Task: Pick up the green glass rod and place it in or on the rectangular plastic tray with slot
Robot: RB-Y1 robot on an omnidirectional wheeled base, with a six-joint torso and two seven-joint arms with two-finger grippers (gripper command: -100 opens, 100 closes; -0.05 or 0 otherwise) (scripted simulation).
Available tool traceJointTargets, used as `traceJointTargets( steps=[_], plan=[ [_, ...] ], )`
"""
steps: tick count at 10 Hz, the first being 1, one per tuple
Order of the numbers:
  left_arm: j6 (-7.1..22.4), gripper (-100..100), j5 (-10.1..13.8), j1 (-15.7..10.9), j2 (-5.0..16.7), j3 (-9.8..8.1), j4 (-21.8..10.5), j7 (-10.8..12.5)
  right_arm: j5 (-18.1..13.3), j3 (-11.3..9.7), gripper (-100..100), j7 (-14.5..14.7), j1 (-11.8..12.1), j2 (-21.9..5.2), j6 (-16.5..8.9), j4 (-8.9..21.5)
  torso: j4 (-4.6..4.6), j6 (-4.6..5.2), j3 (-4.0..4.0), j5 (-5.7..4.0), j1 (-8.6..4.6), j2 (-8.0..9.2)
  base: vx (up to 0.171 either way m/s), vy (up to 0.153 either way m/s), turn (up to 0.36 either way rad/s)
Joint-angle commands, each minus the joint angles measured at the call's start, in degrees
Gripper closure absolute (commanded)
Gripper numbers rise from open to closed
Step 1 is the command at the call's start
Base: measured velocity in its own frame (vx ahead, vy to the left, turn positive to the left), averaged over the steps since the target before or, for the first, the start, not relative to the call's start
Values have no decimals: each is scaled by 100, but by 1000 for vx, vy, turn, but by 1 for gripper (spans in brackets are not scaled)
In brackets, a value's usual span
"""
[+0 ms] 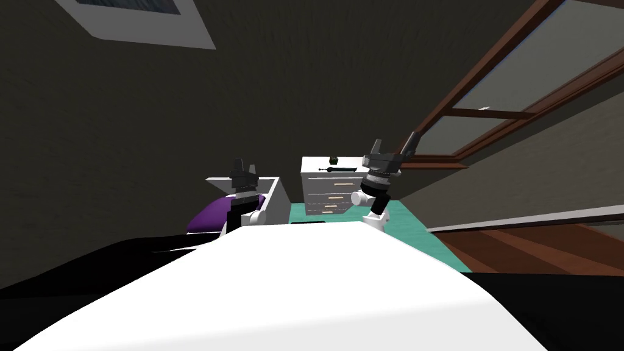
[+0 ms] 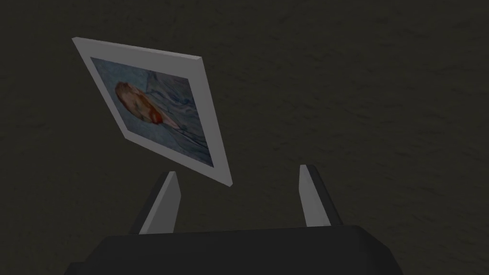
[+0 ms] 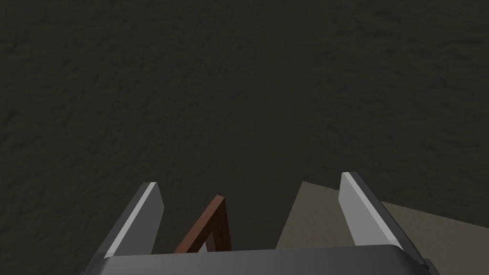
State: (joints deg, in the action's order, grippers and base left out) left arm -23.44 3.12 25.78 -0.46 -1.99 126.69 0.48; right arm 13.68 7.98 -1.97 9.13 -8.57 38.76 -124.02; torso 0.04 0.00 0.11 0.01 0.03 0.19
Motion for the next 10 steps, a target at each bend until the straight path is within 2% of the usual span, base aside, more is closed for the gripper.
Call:
traceJointTargets(
  steps=[1, 2, 3, 4, 5, 6, 7, 8, 9, 10],
  plan=[
    [0, 0, 0, 0, 0, 0, 0, 0, 221, 23, -100, 76, -188, -20, 120, 70, 0, 0, 0, 0, 0, 0, -50, 10, 41],
    [0, 0, 0, 1, 0, 0, 0, 0, 429, 117, -100, 197, -415, -86, 341, 287, 0, 2, 0, 0, 0, -2, -50, 17, 98],
    [0, 0, 0, 0, 0, 0, 0, 0, 563, 117, -100, 197, -525, -86, 341, 287, 0, 0, -1, 0, 1, -3, -41, 13, 36],
    [0, 0, 0, 1, 0, 0, 0, 0, 756, 221, -100, 322, -732, -147, 570, 515, -1, 2, -2, 0, 0, -5, -54, 18, 81],
    [0, 0, 0, 0, 0, 0, 0, 0, 910, 221, -100, 322, -871, -147, 570, 515, -1, 0, -2, 0, 2, -3, -46, 15, 48],
    [0, 0, 0, 1, 0, 0, 0, 0, 1101, 333, -100, 450, -1094, -203, 803, 754, 0, 2, -2, 1, 1, -4, -56, 22, 81],
    [0, 0, 0, 0, 0, 0, 0, 0, 1279, 333, -100, 450, -1224, -203, 803, 754, 0, 1, -1, 1, 3, -2, -47, 18, 45],
    [0, 0, 0, 1, 0, 0, 0, 0, 1451, 456, -100, 579, -1462, -257, 1025, 1003, 0, 2, -1, 1, 3, -4, -50, 19, 99],
    [0, 0, 0, 0, 0, 0, 0, 0, 1615, 456, -100, 579, -1582, -257, 1040, 1003, -1, 1, -2, 1, 3, -3, -40, 14, 43],
    [0, 0, 0, 1, 0, 0, 0, 0, 1680, 456, -100, 579, -1582, -257, 1040, 1003, -1, 3, -2, 0, 1, -5, -14, 9, -9]
  ],
)
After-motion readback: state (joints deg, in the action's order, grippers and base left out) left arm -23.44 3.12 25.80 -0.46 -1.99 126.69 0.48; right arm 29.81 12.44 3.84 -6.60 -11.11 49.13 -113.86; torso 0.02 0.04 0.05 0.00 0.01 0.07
